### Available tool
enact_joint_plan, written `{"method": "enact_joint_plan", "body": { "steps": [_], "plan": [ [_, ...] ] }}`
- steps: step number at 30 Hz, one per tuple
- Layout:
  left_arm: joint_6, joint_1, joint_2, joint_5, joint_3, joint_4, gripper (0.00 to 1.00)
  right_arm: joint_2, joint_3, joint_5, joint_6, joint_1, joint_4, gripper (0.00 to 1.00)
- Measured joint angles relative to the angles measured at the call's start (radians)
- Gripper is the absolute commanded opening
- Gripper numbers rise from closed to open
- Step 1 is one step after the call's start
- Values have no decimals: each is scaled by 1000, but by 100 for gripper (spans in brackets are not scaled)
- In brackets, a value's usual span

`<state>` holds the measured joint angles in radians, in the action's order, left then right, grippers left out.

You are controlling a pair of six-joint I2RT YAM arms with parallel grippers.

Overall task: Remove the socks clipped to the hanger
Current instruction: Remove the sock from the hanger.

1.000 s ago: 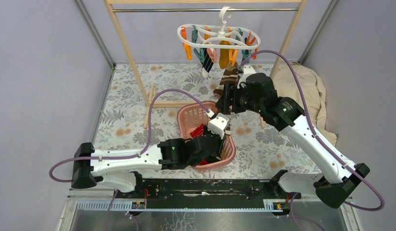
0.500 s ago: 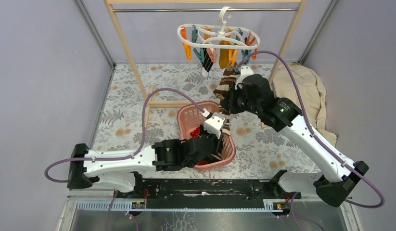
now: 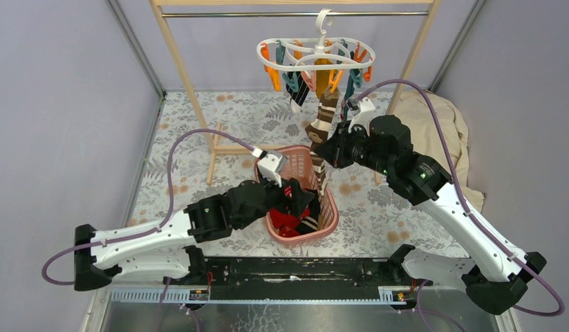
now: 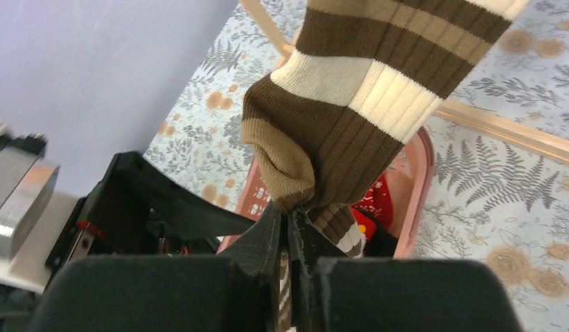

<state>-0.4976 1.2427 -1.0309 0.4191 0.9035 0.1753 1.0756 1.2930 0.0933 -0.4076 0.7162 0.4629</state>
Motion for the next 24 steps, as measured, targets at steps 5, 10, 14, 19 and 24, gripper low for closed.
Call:
{"method": "enact_joint_plan", "body": {
  "steps": [5, 10, 14, 19, 24],
  "plan": [
    [-30, -57, 86, -96, -72, -64, 99, -9, -19, 59, -22, 0, -43, 4],
    [-34, -87, 105, -179, -109, -166, 99, -9, -32, 130, -53, 0, -92, 4],
    [-23, -97, 93, -228, -138, -248, 99, -9, -36, 185, -77, 1, -122, 4],
    [2, -115, 81, -273, -168, -335, 99, -9, -36, 229, -95, 1, -143, 4],
    [26, -147, 95, -298, -209, -425, 99, -9, -36, 253, -99, 1, -145, 4]
  ]
}}
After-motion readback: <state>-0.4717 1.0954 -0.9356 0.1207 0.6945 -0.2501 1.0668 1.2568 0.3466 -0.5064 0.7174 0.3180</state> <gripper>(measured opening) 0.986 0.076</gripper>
